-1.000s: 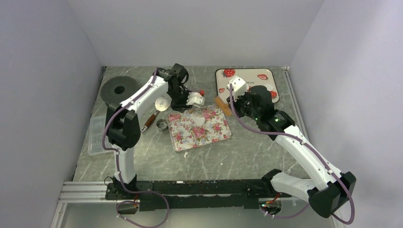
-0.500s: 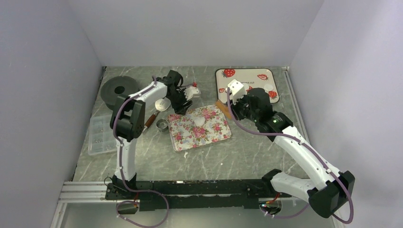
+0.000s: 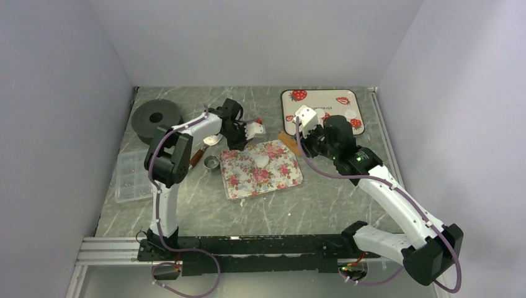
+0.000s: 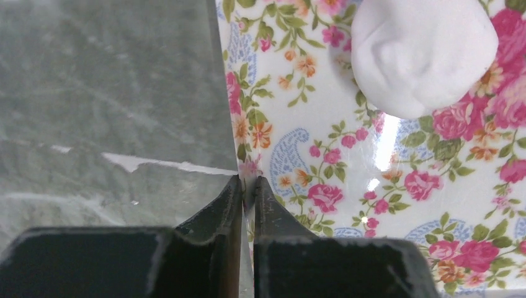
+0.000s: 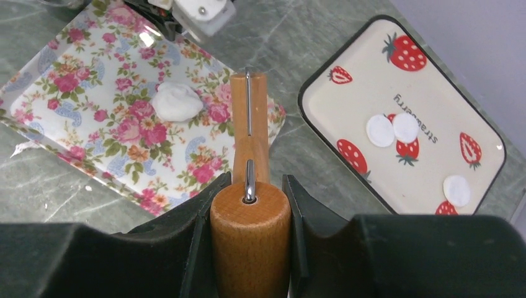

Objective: Roll out the dumpling wrappers from the dough
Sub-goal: Flatten out the dough on the work surface.

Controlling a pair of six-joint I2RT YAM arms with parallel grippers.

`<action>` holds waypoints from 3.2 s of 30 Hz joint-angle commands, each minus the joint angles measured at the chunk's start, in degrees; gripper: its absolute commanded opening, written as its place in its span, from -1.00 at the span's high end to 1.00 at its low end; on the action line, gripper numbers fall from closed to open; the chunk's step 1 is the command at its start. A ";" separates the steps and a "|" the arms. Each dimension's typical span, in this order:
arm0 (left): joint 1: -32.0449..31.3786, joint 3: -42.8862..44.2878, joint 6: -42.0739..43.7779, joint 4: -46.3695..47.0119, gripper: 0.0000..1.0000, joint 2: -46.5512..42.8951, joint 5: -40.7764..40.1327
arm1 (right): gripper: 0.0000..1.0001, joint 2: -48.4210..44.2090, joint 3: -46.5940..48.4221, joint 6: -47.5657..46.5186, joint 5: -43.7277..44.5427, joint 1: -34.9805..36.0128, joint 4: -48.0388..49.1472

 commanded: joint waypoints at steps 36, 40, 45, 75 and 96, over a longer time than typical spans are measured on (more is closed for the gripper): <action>-5.64 -10.49 -3.25 0.30 1.00 -3.07 -2.47 | 1.00 9.95 -9.77 -41.11 4.10 26.91 5.98; -5.64 -10.67 -3.37 0.47 1.00 -3.19 -2.53 | 1.00 11.14 -10.24 -40.89 5.59 27.42 4.66; -5.65 -10.60 -3.58 0.59 1.00 -3.46 -3.05 | 1.00 12.61 -10.44 -39.41 5.31 27.73 3.97; -5.61 -11.48 -4.40 0.86 1.00 -3.44 -5.34 | 1.00 11.01 -14.64 -34.00 10.96 35.96 6.35; -5.74 -11.87 -5.26 1.08 1.00 -3.06 -5.38 | 1.00 10.95 -15.44 -29.63 14.15 35.42 10.87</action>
